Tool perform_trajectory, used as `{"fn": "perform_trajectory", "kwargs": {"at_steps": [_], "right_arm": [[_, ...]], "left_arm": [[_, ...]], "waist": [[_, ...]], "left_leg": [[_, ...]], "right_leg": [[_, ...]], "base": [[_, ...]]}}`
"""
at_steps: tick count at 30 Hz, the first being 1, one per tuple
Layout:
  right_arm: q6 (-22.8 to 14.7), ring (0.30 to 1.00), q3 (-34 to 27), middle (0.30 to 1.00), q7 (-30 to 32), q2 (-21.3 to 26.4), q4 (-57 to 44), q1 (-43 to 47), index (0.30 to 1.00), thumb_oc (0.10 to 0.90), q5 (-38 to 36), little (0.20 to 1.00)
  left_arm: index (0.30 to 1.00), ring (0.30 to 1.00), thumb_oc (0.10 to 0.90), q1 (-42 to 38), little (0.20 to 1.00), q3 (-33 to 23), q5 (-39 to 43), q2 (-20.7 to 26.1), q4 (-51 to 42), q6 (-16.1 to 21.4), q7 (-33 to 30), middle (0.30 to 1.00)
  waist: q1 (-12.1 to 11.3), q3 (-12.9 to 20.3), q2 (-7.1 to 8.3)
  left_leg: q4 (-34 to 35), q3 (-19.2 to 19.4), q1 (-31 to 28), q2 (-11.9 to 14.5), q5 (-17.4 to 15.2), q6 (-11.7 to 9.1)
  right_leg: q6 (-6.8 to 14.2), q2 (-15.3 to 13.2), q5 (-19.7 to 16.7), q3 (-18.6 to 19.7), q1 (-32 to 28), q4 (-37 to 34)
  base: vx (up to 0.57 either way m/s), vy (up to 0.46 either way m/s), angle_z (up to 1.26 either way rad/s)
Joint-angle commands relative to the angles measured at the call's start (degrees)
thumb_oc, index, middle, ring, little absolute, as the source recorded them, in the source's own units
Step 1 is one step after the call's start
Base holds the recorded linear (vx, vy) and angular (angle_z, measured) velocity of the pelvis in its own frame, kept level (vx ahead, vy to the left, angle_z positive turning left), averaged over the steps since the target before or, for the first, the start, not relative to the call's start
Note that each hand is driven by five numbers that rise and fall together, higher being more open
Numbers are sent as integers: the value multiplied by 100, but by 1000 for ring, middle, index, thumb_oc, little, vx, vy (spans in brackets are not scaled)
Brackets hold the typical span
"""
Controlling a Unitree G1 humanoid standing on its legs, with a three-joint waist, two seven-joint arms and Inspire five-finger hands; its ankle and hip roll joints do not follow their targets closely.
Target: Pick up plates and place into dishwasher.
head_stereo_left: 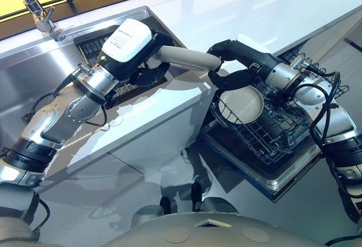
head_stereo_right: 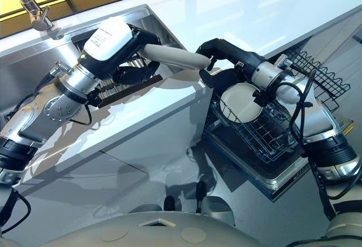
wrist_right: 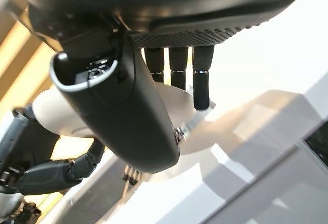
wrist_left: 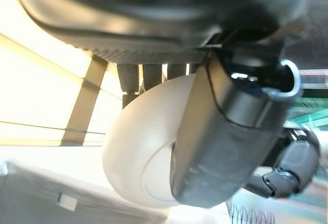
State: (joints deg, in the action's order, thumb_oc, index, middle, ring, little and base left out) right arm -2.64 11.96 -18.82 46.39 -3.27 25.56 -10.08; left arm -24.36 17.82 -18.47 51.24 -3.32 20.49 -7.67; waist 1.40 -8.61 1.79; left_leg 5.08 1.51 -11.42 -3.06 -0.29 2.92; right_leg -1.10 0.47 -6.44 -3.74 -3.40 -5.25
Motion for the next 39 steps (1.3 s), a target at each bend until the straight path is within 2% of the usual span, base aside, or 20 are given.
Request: {"fn": "perform_trajectory", "kwargs": {"at_steps": [1, 9, 10, 11, 16, 19, 30, 34, 37, 39], "right_arm": [[-796, 300, -416, 300, 60, -315, -325, 171, 300, 100, -263, 200], [-921, 309, -453, 309, 94, -490, -394, 12, 309, 111, -236, 211], [-902, 585, -445, 585, 110, -491, -398, 8, 585, 432, -223, 532], [-879, 900, -448, 900, 130, -486, -398, -16, 900, 800, -211, 900], [-1094, 900, -602, 900, 888, -425, -321, -106, 900, 800, 249, 900], [-1292, 900, -731, 900, 1108, -440, -375, -167, 900, 800, 510, 900], [-1250, 900, -910, 900, 689, -279, -540, -211, 900, 800, 514, 900], [-1417, 900, -837, 900, 548, -138, -541, -157, 900, 800, 420, 900], [-1745, 900, -771, 900, 1089, -124, -592, 11, 900, 800, 683, 900], [-1890, 900, -801, 900, 1822, -148, -679, 173, 900, 800, 1358, 900]], "left_arm": [[300, 300, 100, -792, 200, -559, 39, -158, 326, 21, -530, 300], [300, 300, 100, -471, 200, -726, -17, -299, 503, 35, -588, 300], [300, 300, 100, -456, 200, -736, -32, -321, 524, 39, -606, 300], [300, 300, 100, -452, 200, -732, -10, -319, 546, 35, -629, 300], [300, 300, 100, -456, 200, -723, 14, -381, 614, 10, -746, 300], [300, 300, 100, -405, 200, -776, -33, -442, 556, -25, -778, 300], [300, 300, 100, -271, 200, -1049, 37, -452, 491, 17, -756, 300], [300, 300, 100, -286, 200, -1029, 91, -407, 496, 26, -753, 300], [300, 300, 100, -363, 200, -944, 126, -417, 512, -5, -765, 300], [300, 300, 100, -442, 200, -879, 98, -492, 538, -59, -762, 300]], "waist": [[-17, 566, -21], [-105, 573, -13], [-108, 572, -12], [-101, 577, -12], [-53, 594, -30], [-50, 589, -39], [-46, 608, -33], [-48, 616, -28], [-73, 614, -30], [-83, 620, -36]], "left_leg": [[-8, -12, 296, -149, -283, 91], [-8, 129, 291, -126, -289, 66], [-8, 124, 294, -127, -290, 65], [-8, 115, 299, -126, -287, 65], [-8, 42, 306, -123, -275, 71], [-8, 22, 304, -129, -276, 76], [-8, -10, 295, -150, -289, 72], [-8, -30, 293, -150, -282, 66], [-8, -53, 291, -152, -279, 66], [-8, -64, 288, -154, -284, 68]], "right_leg": [[382, 52, 1011, -486, -390, 380], [385, 26, 1018, -733, -431, 341], [381, 25, 1024, -733, -430, 342], [378, 26, 1028, -715, -428, 343], [375, 26, 1042, -594, -400, 389], [376, 29, 1041, -574, -398, 385], [371, 38, 1040, -522, -409, 354], [370, 35, 1029, -517, -413, 348], [370, 30, 1025, -526, -421, 344], [372, 33, 1028, -522, -421, 348]], "base": [[0, 0, 0], [13, -1, -3], [0, 0, 0], [0, 0, 0], [0, 0, 0], [0, 0, 0], [0, 0, 0], [0, 0, 0], [0, 0, 0], [0, 0, 0]]}}
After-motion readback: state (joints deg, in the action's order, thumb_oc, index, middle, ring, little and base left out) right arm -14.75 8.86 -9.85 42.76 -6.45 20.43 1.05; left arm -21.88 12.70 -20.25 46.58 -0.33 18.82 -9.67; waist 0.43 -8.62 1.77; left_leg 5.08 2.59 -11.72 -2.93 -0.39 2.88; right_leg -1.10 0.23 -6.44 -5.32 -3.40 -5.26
